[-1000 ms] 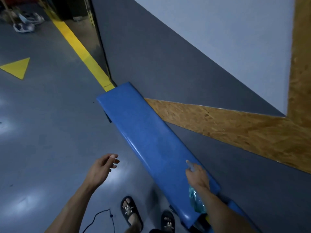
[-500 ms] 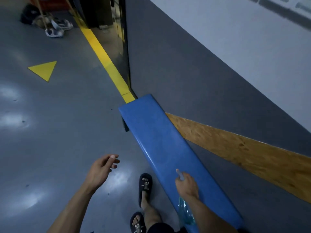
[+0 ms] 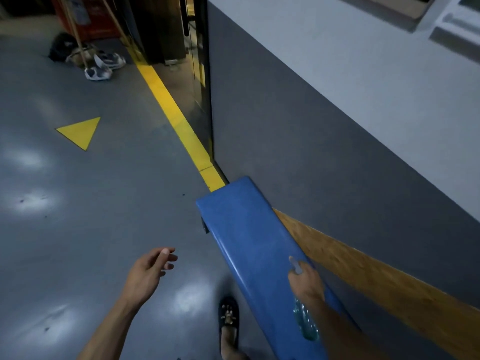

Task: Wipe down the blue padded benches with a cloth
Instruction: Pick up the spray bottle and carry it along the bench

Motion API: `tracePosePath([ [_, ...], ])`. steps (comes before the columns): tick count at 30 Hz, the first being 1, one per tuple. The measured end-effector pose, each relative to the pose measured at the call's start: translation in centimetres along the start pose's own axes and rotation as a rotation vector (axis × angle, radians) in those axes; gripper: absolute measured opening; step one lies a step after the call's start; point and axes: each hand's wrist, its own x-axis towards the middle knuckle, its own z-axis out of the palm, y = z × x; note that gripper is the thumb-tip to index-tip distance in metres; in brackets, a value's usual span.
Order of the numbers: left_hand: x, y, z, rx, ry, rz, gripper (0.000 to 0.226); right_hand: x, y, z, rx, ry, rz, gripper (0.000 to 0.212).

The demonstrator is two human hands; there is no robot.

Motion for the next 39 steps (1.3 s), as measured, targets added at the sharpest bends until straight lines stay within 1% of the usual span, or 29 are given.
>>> tracePosePath([
  [1, 1.1, 0.4, -0.5, -0.002, 0.008, -0.001, 0.025, 0.2, -1.0, 0.6, -0.019, -0.002, -0.004, 0.018],
  [3, 3.0, 1.1, -1.3, -0.002, 0.008, -0.001, 0.025, 0.3, -3.1, 2.0, -0.062, -0.033, -0.021, 0.006],
  [4, 3.9, 1.5, -1.7, -0.003, 0.005, 0.001, 0.024, 0.2, -4.2, 2.6, -0.064, -0.053, -0.036, 0.008],
  [6, 5.7, 2.1, -2.4, -0.01, 0.008, 0.0, 0.024, 0.0, -6.3, 3.9, -0.059, -0.097, -0.068, 0.02],
  [7, 6.6, 2.3, -2.9, -0.014, 0.009, -0.004, 0.024, 0.1, -7.4, 4.5, -0.065, -0.115, -0.071, 0.02],
  [9, 8.4, 2.5, -3.7, -0.015, -0.004, -0.01, 0.024, 0.7, -9.2, 5.7, -0.068, -0.15, -0.042, 0.011],
  [12, 11.2, 2.5, -5.2, -0.019, -0.043, -0.025, 0.025, 1.8, -12.0, 6.9, -0.075, -0.131, -0.004, 0.023],
  [17, 16.0, 3.2, -8.2, 0.005, -0.123, -0.034, 0.026, 3.5, -17.7, 5.4, -0.109, -0.028, -0.015, 0.035],
  [22, 20.6, 4.1, -11.8, 0.019, -0.167, -0.02, 0.026, 7.5, -22.8, 3.3, 0.014, 0.012, 0.066, 0.045],
  [25, 22.9, 4.6, -13.5, 0.021, -0.183, -0.009, 0.027, 8.8, -26.1, 1.4, 0.075, 0.051, 0.11, 0.045],
  [27, 24.2, 4.8, -14.5, 0.018, -0.179, -0.005, 0.027, 9.3, -27.4, 1.2, 0.056, 0.04, 0.131, 0.047],
  [30, 25.7, 5.2, -15.9, -0.009, -0.175, 0.006, 0.026, 8.7, -29.3, 2.6, 0.058, 0.032, 0.165, 0.047],
  [31, 26.1, 5.3, -16.2, -0.015, -0.173, 0.009, 0.026, 8.6, -29.6, 3.6, 0.043, 0.022, 0.158, 0.048],
  [33, 26.6, 5.4, -16.8, -0.02, -0.175, 0.013, 0.025, 8.6, -29.4, 6.0, 0.035, -0.024, 0.088, 0.053],
  [34, 26.8, 5.4, -17.0, -0.024, -0.177, 0.014, 0.025, 8.4, -29.5, 7.1, 0.036, -0.04, 0.05, 0.047],
  [36, 27.2, 5.4, -17.5, -0.031, -0.176, 0.01, 0.024, 6.8, -30.8, 8.8, 0.031, -0.04, -0.009, 0.026],
  [37, 27.4, 5.2, -17.7, -0.032, -0.174, 0.007, 0.024, 5.9, -31.6, 9.4, -0.017, -0.049, -0.039, 0.024],
  [39, 27.6, 4.9, -18.0, -0.033, -0.176, 0.006, 0.024, 4.6, -32.7, 10.6, -0.061, -0.081, 0.01, 0.034],
])
